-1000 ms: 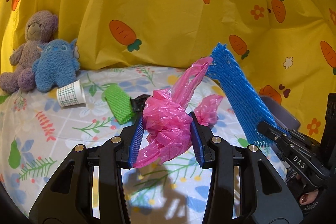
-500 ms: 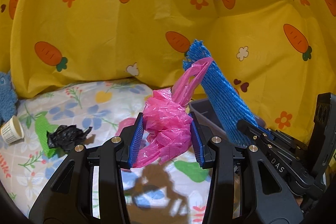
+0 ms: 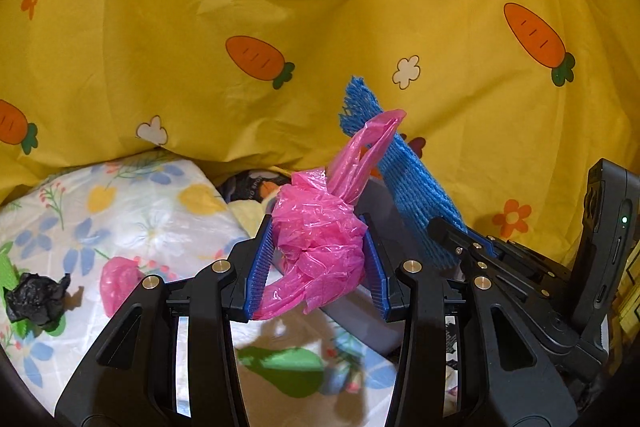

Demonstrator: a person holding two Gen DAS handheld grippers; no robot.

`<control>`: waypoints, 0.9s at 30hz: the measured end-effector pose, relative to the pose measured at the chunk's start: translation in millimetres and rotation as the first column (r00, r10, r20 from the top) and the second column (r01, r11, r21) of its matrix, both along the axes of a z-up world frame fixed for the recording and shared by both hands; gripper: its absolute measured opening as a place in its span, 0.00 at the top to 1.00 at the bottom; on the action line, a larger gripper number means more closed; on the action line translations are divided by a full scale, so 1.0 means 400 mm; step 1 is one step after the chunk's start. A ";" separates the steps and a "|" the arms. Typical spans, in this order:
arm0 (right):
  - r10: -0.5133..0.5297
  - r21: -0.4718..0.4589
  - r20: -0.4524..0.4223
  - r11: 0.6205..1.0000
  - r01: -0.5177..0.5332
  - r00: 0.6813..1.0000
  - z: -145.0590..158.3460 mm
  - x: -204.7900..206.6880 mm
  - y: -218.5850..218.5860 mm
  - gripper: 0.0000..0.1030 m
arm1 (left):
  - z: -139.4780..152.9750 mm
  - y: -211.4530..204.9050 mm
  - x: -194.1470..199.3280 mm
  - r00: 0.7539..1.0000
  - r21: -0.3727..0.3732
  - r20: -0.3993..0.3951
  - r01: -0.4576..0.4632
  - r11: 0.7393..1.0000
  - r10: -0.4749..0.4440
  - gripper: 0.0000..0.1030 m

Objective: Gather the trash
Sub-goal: 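Carry the blue mesh sleeve and pink bag over the grey bin and open both grippers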

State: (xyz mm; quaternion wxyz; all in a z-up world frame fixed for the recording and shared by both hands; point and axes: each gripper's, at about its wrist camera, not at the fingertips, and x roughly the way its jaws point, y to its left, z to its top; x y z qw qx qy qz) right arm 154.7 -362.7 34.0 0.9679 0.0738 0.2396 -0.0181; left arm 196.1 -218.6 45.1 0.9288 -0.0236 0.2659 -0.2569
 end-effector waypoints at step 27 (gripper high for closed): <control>-0.040 0.024 -0.057 0.999 0.041 0.998 -0.030 0.028 -0.056 0.92 | -0.067 -0.106 0.070 0.995 -0.018 -0.065 0.074 0.997 -0.075 0.60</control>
